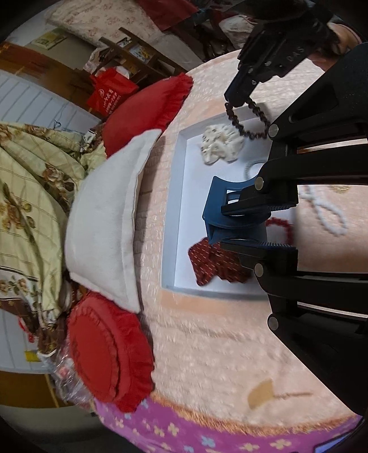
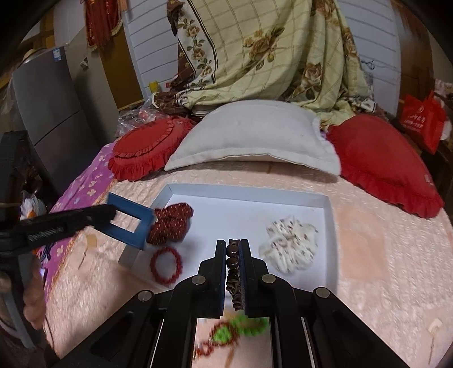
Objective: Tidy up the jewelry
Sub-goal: 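Lower the clip and brown bracelet into the box and open both tools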
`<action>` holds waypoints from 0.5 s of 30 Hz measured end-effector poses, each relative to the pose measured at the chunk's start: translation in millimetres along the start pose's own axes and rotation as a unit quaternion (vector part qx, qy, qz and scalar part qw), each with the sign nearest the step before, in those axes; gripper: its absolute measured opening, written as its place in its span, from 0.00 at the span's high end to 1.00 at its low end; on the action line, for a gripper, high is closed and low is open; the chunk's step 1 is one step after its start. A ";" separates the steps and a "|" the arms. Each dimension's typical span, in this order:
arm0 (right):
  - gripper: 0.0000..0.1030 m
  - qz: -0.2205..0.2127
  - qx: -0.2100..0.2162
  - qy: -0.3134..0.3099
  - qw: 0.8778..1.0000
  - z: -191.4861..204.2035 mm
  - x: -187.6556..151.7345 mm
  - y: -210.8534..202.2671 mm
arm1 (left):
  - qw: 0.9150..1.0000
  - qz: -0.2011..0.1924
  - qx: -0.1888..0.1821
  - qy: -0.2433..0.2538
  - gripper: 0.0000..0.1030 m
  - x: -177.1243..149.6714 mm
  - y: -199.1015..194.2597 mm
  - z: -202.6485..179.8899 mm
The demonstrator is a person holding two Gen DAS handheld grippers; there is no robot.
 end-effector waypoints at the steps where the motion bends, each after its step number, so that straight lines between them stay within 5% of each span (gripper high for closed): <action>1: 0.92 0.005 0.002 0.006 1.000 -2.2 5.0 11.5 | 1.000 0.006 -0.001 -0.005 0.85 4.3 12.3 1.0; 9: 0.92 0.028 0.037 0.062 0.997 -17.6 32.9 80.8 | 0.997 0.048 -0.019 -0.057 0.85 22.9 97.2 15.2; 15: 0.92 0.059 0.026 0.062 0.996 -29.1 22.3 119.2 | 0.997 0.060 -0.014 -0.041 0.84 22.9 128.1 10.0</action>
Point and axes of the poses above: each gripper's, at about its wrist camera, not at the fingertips, and y roughly the way its jaws point, z to its left, x to its top, the point moved 4 cm from there along y, roughly the way its jaws point, and after that the axes turned 5 degrees about -z, right-handed, at the moved point
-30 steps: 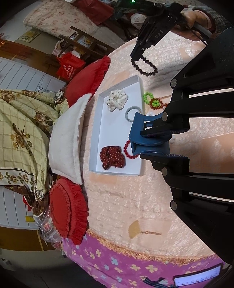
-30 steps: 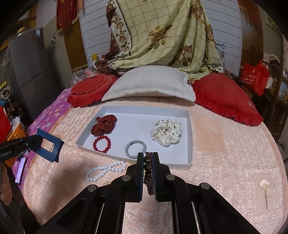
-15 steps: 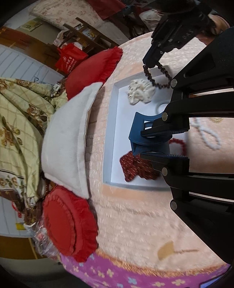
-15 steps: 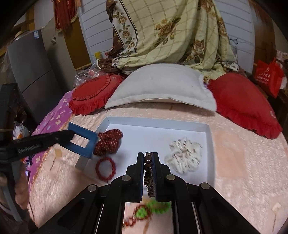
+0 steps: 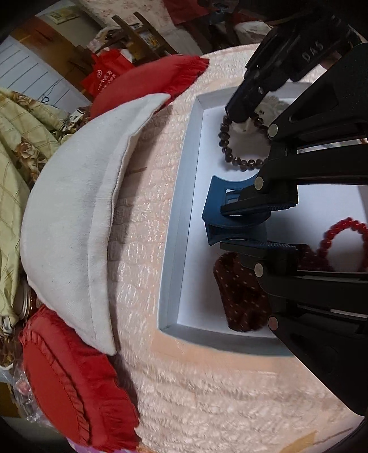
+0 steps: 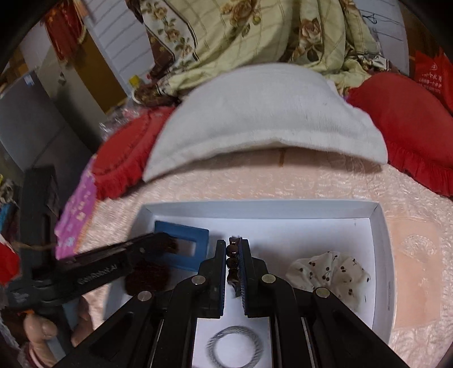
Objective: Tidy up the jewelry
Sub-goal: 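Lower the clip and brown bracelet into the box and open both tools, then grasp the white pearl bracelet with the left tool while the right tool grasps the green bead bracelet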
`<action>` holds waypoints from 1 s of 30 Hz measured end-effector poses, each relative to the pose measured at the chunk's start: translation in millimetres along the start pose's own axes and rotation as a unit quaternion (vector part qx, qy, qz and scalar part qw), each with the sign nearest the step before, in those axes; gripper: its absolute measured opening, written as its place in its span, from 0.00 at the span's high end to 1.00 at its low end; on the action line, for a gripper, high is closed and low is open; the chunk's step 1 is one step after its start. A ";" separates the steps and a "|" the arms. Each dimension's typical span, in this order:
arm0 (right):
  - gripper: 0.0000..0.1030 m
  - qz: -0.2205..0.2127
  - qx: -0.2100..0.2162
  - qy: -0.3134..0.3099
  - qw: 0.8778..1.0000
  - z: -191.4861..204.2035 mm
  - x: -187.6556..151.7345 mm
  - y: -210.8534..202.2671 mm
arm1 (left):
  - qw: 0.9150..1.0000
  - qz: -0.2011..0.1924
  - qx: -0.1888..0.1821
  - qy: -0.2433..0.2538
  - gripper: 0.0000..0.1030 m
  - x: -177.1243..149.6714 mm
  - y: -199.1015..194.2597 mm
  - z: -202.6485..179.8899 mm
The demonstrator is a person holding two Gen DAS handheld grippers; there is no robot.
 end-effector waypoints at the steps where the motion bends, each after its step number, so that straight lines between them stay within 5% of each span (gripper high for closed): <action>1: 0.92 0.002 -0.003 -0.001 1.000 -2.7 -1.0 3.2 | 1.000 -0.001 -0.001 0.001 0.84 0.7 0.7 -0.6; 7: 0.92 0.009 -0.023 -0.001 1.000 -17.3 -4.2 13.7 | 1.000 -0.009 0.012 0.019 0.84 2.5 2.5 -2.1; 11: 0.92 0.013 -0.034 -0.002 0.999 -21.0 -4.6 14.9 | 1.000 -0.007 -0.013 0.011 0.66 1.1 -1.4 -2.2; 14: 0.86 0.011 -0.038 -0.001 0.999 -22.0 -4.2 9.2 | 1.000 -0.013 -0.028 0.004 0.61 1.3 -9.2 -4.9; 17: 0.75 -0.005 -0.047 -0.012 0.999 -17.8 -1.9 -6.9 | 0.999 -0.016 -0.036 0.003 0.60 2.1 -21.8 -7.1; 24: 0.75 -0.037 -0.054 -0.036 0.997 -1.7 -2.4 -58.9 | 0.999 -0.046 -0.010 0.022 0.60 -11.3 -75.1 -16.4; 30: 0.75 -0.047 -0.044 -0.042 0.997 2.9 -43.0 -115.5 | 0.997 -0.062 0.012 0.035 0.60 -56.4 -126.8 -13.8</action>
Point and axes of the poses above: each gripper's, at about its wrist camera, not at the fingertips, and y roughly the way its jaws point, z to its left, x to its top, the point moved 4 cm from there along y, roughly the way its jaws point, and after that the axes turned 5 degrees about -z, right-handed, at the moved point
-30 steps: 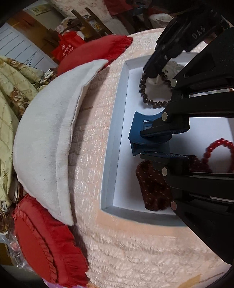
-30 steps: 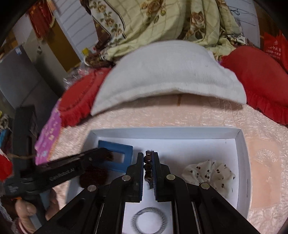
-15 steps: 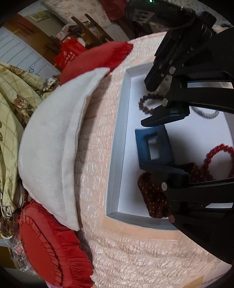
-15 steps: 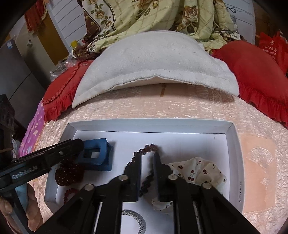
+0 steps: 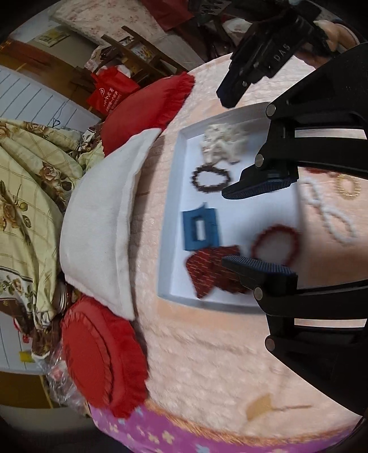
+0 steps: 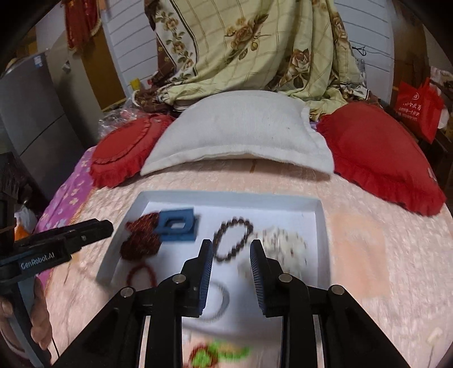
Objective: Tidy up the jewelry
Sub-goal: 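Grasp the white pearl bracelet with the left tool while the right tool grasps the green bead bracelet, then lift the pearl bracelet with the left tool while the right tool lifts the green bracelet toward the box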
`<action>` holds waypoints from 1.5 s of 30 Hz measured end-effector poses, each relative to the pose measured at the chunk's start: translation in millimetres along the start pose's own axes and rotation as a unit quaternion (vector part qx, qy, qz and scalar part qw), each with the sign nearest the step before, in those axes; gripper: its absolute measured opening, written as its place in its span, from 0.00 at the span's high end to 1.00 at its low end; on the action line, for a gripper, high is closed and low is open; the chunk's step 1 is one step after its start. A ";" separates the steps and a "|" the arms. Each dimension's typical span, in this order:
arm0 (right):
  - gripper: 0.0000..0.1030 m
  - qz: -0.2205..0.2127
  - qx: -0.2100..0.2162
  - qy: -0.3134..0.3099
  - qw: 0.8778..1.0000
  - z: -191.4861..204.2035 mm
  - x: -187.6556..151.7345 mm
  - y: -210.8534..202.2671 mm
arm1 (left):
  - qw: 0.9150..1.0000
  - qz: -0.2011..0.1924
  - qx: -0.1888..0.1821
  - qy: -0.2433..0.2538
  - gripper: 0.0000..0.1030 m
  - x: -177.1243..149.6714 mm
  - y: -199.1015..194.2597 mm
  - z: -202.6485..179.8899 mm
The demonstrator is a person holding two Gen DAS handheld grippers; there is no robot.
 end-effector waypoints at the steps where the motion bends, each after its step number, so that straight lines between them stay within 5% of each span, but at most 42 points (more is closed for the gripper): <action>1: 0.75 0.001 0.002 0.002 1.000 -0.6 -8.2 -6.8 | 1.000 -0.001 -0.001 0.000 0.60 -8.5 -7.3 0.5; 6: 0.75 0.028 0.016 0.008 0.999 -4.4 -69.3 -27.1 | 1.000 0.015 -0.001 0.011 0.60 -62.9 -26.4 -0.7; 14: 0.75 0.057 0.031 0.035 0.997 -9.8 -122.3 -23.9 | 0.997 0.053 0.026 0.053 0.60 -124.8 -6.5 -15.6; 34: 0.75 0.067 -0.003 0.049 0.997 -20.5 -113.9 40.6 | 0.995 0.064 0.043 0.068 0.60 -121.9 49.6 1.4; 36: 0.75 0.066 -0.013 0.035 0.997 -17.2 -114.0 42.0 | 0.993 0.062 0.049 0.083 0.65 -124.0 48.8 -0.9; 38: 0.87 0.069 -0.038 0.015 0.997 -14.3 -116.1 41.4 | 0.991 0.062 0.068 0.097 0.91 -126.8 47.2 -0.7; 45: 0.91 0.073 -0.054 0.034 0.995 -34.7 -139.5 11.6 | 0.995 0.076 0.053 0.043 0.92 -148.2 20.1 20.3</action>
Point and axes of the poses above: each gripper's, at about its wrist camera, not at the fingertips, and y roughly the way its jaws point, z to its left, x to its top, the point moved 4 cm from there along y, roughly the way its jaws point, and after that the axes turned 5 degrees about -z, right-handed, at the moved point
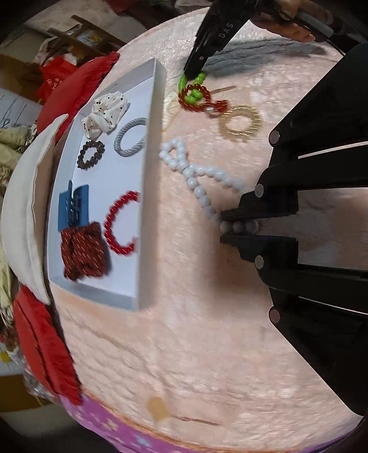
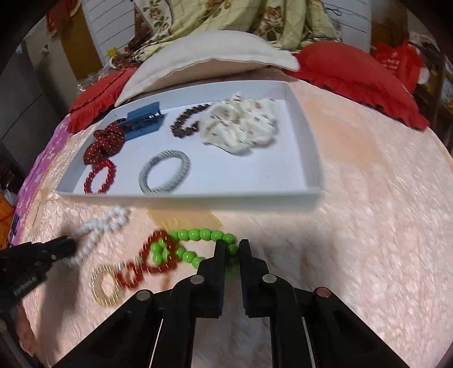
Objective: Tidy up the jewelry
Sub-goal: 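Lift the pearl bracelet with the left tool while the right tool lifts the green bracelet toward the box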
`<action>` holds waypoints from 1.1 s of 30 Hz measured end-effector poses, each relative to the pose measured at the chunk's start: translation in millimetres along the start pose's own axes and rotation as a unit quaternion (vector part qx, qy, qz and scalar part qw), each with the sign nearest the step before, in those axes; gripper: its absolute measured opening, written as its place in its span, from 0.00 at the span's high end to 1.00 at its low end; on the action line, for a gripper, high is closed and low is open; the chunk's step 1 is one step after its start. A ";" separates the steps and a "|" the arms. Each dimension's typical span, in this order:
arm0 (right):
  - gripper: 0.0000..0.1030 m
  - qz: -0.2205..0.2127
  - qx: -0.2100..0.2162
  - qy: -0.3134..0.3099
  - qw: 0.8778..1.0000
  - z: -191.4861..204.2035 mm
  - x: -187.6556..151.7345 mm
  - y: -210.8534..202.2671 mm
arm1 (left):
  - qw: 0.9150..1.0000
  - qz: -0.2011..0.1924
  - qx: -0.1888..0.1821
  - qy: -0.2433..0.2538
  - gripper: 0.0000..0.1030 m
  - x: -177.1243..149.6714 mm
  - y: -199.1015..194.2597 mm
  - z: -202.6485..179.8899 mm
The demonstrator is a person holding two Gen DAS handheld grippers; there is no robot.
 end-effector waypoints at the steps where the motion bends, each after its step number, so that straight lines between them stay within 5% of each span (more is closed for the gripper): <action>1: 0.91 0.000 0.002 0.006 1.000 -3.9 -4.7 -4.2 | 1.000 0.000 -0.004 -0.005 0.92 -5.7 -4.0 2.1; 17: 0.91 0.005 0.052 0.038 0.998 -31.2 -103.5 -82.4 | 0.999 -0.007 -0.030 -0.017 0.92 -101.6 -64.0 -6.9; 33: 0.91 -0.014 0.034 0.054 0.998 -41.9 -110.5 -95.0 | 0.997 -0.041 -0.049 -0.034 0.91 -102.2 -96.3 -0.2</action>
Point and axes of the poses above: each gripper's, at about its wrist camera, not at the fingertips, and y roughly the way its jaws point, z to its left, x to its top, the point moved 4 cm from there along y, roughly the way its jaws point, and after that the axes turned 5 degrees about -z, right-handed, at the moved point
